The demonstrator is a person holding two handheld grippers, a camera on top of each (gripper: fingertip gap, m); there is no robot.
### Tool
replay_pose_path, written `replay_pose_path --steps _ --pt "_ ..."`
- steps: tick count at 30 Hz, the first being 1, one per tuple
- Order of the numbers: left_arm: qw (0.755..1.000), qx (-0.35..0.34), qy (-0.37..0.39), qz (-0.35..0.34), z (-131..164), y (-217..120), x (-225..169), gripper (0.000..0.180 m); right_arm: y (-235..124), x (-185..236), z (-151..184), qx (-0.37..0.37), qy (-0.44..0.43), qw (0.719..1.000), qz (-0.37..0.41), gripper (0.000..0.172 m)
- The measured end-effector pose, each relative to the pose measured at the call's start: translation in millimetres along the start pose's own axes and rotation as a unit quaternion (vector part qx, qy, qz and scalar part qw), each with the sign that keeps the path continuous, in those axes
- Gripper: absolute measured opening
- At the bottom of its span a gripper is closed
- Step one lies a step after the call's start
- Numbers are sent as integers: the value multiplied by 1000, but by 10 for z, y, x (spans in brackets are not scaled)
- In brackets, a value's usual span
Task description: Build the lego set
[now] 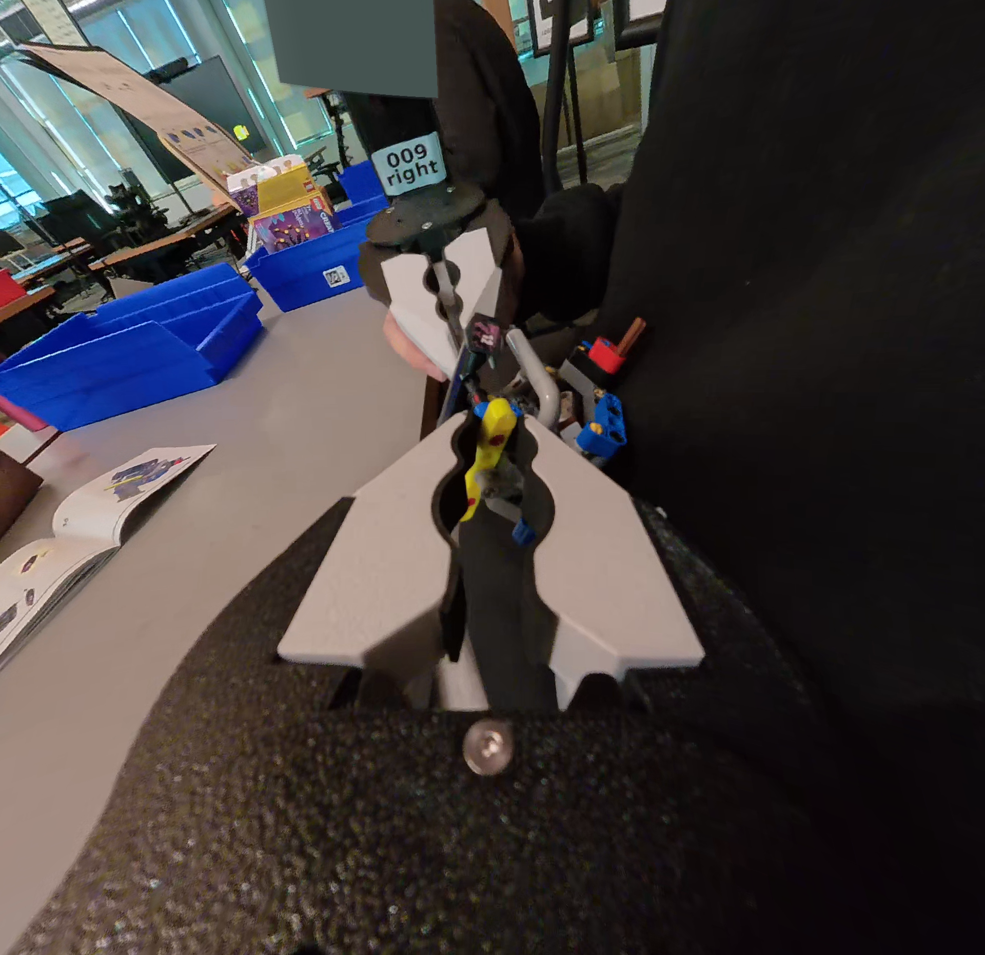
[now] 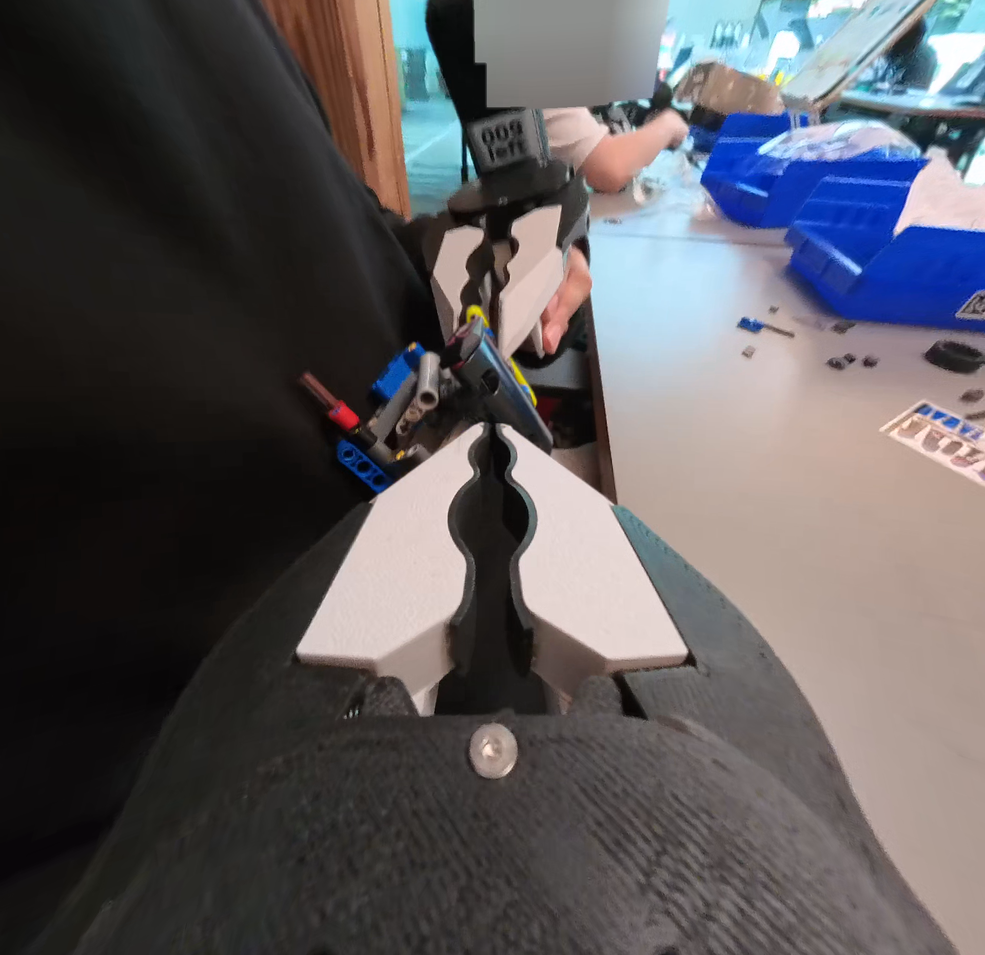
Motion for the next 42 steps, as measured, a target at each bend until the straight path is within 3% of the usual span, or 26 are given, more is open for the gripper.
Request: replay_pose_path --steps 20,31,42 --pt "997 39 -57 -25 28 46 -24 12 25 -61 71 34 -78 995 60 0" --pt "996 40 -78 -26 2 83 -54 12 -16 -31 30 -4 -112 990 85 0" --pt "993 65 -97 -3 35 79 -64 12 24 -40 49 48 -206 977 16 0"
Point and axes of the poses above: each gripper's, where its closed fingertips meet, y out along the fingers, z out of its underside, x = y × z across the jaws, the point moved 1 cm from there along -y, back along the fingers, and after that the axes turned 6 degrees about -x, right-handed, at the moved point
